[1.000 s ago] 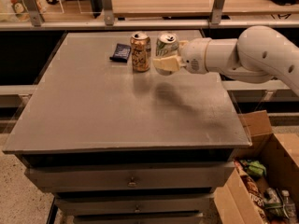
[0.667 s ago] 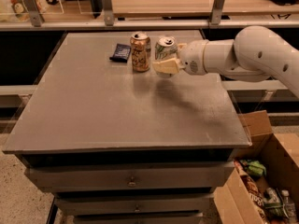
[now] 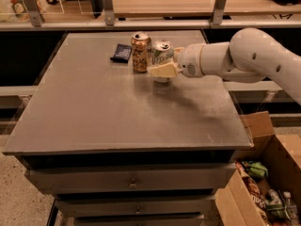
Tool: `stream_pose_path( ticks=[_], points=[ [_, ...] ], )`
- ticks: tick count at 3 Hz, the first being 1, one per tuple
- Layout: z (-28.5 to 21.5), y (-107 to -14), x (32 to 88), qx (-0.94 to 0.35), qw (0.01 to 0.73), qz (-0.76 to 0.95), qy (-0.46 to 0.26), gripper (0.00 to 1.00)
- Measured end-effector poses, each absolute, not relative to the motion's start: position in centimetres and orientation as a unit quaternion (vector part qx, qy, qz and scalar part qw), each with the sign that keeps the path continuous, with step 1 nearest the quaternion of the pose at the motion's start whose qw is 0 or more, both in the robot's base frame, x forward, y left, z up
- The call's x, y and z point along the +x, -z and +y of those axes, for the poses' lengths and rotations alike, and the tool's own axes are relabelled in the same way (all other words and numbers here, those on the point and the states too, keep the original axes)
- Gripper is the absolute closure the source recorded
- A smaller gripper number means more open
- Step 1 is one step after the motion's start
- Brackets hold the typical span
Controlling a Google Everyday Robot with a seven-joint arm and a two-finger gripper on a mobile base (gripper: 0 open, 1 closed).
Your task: Move 7up can near orange can
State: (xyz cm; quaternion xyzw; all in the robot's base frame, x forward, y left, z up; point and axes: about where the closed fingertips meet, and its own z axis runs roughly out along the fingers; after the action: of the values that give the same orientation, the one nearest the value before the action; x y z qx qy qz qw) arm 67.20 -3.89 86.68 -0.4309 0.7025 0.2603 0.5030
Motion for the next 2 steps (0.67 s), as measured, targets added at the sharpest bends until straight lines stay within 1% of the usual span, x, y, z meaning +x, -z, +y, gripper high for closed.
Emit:
stream_pose_path(
  ticks=[1, 2],
  points=[
    [-3.45, -86.66, 67.18, -0.426, 0.503, 0.703, -0.269, 0.00],
    [-3.24, -87.19, 67.18, -0.422, 0.508, 0.697, -0.278, 0.00]
  ],
)
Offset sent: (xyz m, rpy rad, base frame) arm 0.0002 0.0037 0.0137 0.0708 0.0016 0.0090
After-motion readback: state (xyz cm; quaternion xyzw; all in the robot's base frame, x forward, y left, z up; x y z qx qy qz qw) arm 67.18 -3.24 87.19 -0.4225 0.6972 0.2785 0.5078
